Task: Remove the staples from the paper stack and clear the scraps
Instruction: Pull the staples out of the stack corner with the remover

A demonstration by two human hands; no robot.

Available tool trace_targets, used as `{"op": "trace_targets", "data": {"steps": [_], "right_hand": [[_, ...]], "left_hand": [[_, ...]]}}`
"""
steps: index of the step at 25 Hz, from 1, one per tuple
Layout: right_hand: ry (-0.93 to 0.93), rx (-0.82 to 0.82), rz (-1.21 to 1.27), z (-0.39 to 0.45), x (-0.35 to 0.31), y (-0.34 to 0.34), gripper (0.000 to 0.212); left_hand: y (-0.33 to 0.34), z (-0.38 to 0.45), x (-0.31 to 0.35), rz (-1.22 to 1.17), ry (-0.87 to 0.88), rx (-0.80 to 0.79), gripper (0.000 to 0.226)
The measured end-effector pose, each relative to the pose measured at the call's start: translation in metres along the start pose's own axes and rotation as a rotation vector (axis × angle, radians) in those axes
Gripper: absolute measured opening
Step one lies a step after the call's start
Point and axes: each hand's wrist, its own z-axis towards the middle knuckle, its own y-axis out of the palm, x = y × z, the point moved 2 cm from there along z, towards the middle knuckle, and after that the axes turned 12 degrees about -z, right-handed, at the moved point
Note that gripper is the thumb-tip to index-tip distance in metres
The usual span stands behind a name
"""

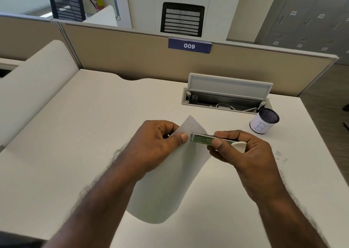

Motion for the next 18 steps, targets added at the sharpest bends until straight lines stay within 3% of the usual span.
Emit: {"op": "trace_targets", "data": {"steps": [16,18], "right_hand": [[-0.045,-0.109,-0.192,0.0029,0.0040,-0.0036,0.029],[-0.092,-0.112,-0.253,0.0029,0.0040,-0.0045,0.020]], "left_hand": [[0.0008,0.0006,0.0047,0.137,-0.013,-0.029,0.020],[0.0010,0.0022,0.0046,0.154,-0.022,-0.038,0.022]]}}
